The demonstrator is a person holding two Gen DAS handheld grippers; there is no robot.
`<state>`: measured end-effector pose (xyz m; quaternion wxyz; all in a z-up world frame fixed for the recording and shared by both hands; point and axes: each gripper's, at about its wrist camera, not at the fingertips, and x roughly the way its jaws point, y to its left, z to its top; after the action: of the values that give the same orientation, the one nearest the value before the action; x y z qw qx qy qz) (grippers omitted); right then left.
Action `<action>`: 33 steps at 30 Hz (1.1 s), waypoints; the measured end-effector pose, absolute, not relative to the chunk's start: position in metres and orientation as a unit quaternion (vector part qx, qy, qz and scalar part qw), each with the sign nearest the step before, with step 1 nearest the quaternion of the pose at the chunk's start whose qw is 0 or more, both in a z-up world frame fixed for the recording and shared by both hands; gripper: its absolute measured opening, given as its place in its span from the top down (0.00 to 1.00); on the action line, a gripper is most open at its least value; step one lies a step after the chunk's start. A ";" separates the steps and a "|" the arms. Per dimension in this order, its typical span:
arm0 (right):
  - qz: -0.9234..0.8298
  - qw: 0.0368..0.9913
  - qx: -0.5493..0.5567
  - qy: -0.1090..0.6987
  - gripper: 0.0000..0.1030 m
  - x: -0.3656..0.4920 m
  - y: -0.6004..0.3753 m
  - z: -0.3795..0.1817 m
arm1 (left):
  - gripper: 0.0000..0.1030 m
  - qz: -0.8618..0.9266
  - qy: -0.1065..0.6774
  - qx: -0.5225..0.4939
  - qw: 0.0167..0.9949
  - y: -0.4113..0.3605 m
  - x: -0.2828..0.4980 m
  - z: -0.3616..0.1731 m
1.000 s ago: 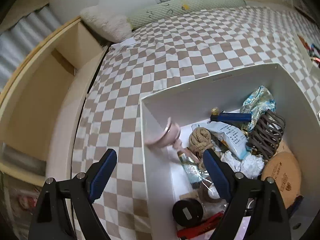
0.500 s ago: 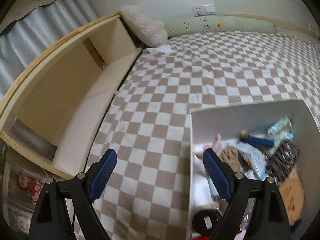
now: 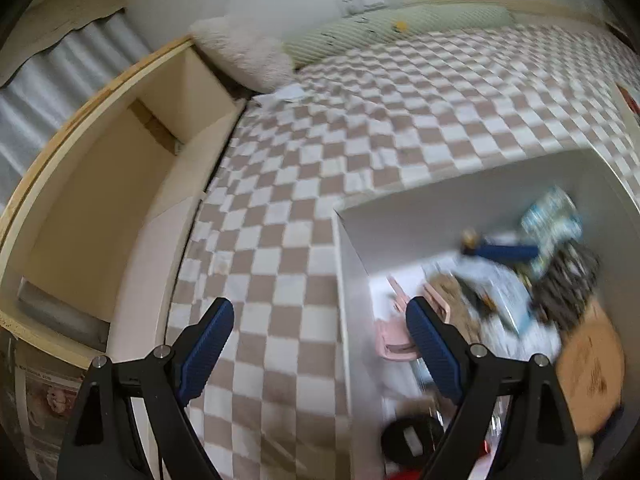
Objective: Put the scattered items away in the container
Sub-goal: 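Lower the tissue pack into the white box and open the right tool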
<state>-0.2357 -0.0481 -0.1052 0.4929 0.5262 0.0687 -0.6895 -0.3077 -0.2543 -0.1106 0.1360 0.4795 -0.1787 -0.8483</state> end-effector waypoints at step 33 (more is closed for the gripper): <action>-0.675 0.467 0.560 0.112 0.20 -0.227 -0.055 -0.123 | 0.06 -0.877 -0.050 0.473 0.065 -0.249 -0.225 -0.098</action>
<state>-0.2266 -0.0549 -0.1226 0.4669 0.5600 0.1118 -0.6752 -0.2249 -0.2492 -0.0984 0.0651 0.4732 -0.0498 -0.8771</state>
